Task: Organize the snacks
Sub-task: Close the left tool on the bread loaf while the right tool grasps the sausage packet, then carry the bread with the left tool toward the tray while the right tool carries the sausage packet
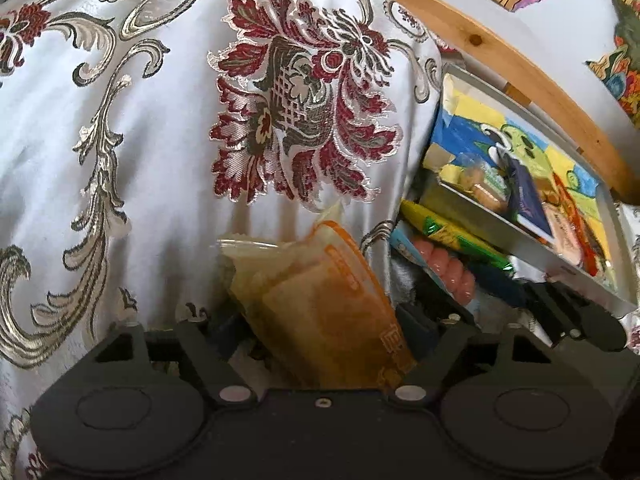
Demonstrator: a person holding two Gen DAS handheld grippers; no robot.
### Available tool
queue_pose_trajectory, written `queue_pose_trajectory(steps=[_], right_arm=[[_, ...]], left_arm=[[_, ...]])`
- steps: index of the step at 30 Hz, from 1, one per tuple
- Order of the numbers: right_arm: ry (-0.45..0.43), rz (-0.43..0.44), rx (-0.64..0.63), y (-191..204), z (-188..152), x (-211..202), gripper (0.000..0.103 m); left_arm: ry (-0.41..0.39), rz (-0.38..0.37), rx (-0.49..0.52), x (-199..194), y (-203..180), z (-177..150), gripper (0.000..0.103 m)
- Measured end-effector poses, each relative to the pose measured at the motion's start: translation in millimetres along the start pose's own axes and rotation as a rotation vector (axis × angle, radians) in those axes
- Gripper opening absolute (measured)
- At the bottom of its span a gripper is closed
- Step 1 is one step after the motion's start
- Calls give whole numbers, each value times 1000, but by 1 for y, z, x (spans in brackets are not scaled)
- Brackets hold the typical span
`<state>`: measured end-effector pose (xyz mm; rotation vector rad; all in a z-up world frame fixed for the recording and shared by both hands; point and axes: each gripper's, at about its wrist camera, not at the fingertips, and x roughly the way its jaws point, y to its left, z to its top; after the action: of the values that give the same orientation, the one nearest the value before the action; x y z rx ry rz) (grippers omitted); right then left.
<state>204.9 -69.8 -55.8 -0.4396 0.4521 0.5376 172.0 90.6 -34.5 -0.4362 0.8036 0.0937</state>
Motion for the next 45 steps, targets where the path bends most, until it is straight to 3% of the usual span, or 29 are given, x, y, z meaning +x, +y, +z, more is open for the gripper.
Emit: queue_pose_trajectory(steps=[6, 11, 13, 17, 20, 22, 27, 30, 32, 33, 35, 38, 41, 45], right_arm=[[4, -37, -15, 4, -3, -13, 35], [59, -6, 85, -10, -8, -44, 28], [91, 12, 145, -20, -18, -58, 15], [114, 26, 203, -34, -37, -80, 15], [113, 11, 159, -29, -40, -86, 22], [104, -13, 98, -20, -39, -84, 39], [66, -69, -116, 14, -37, -72, 46], [27, -124, -250, 31, -37, -66, 58], [-1, -146, -338, 40, -40, -62, 58], [-10, -153, -377, 44, -41, -59, 55], [-15, -144, -411, 48, -44, -55, 37], [-31, -153, -434, 53, -48, -55, 33], [-37, -194, -416, 52, -51, -58, 21], [-14, -212, -275, 34, -50, -75, 18]], left_arm=[[14, -44, -12, -6, -2, -7, 73], [66, -111, -8, -9, -8, -14, 72], [94, -141, 11, -10, -13, -17, 72], [140, -161, 67, -11, -23, -29, 72], [144, -159, 72, -13, -21, -32, 72], [144, -154, 68, -13, -18, -32, 72], [137, -133, 80, -11, -16, -30, 72], [129, -127, 79, -10, -14, -28, 65], [127, -124, 80, -9, -14, -27, 65], [126, -124, 79, -9, -13, -27, 65], [123, -124, 82, -8, -13, -27, 65], [117, -124, 89, -9, -13, -28, 64], [113, -122, 93, -8, -14, -28, 64], [115, -123, 129, -7, -19, -31, 65]])
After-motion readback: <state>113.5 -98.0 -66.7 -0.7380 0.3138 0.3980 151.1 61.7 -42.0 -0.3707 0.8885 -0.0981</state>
